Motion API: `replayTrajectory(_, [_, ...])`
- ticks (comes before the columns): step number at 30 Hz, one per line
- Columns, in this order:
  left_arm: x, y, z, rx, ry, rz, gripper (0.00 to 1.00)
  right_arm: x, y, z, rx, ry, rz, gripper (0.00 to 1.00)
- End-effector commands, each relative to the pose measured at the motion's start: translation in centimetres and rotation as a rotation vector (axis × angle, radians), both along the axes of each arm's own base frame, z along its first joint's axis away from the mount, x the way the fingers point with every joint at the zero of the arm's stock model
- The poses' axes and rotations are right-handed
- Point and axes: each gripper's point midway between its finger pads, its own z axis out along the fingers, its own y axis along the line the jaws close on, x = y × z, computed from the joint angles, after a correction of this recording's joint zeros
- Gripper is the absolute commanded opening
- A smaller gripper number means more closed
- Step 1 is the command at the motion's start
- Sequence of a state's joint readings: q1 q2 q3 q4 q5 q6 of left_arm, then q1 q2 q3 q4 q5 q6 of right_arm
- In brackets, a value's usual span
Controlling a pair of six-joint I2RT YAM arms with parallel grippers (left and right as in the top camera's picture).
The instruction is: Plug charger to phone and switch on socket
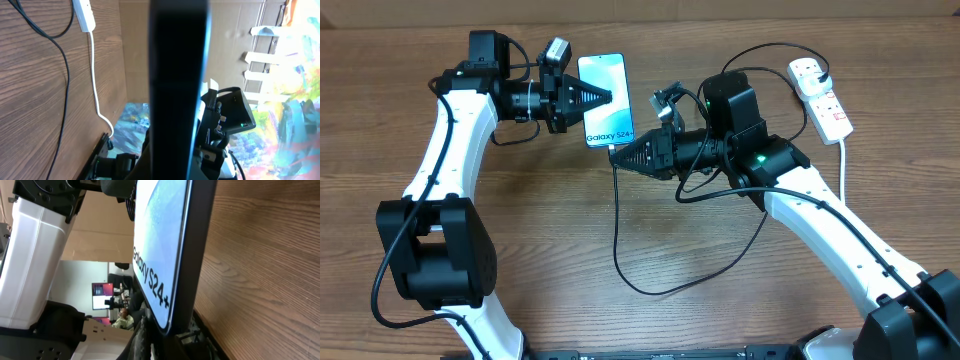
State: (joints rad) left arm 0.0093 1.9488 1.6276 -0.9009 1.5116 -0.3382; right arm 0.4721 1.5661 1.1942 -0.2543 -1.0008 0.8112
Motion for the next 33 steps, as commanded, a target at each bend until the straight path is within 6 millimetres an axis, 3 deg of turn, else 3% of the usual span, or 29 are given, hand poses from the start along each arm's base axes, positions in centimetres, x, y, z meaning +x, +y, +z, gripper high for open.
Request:
replayTrajectory(1, [-0.4,0.1,1.6,-0.065,-0.016,-0.021,0.04,0.5,-0.1,0.5,-0.005,-0.027,-0.027,0.04])
replayTrajectory(33, [-0.4,0.1,1.6,-0.063,-0.099,-0.024,0.04,1.8,-0.2,-0.1,-0.032,-0.054,-0.083,0.04])
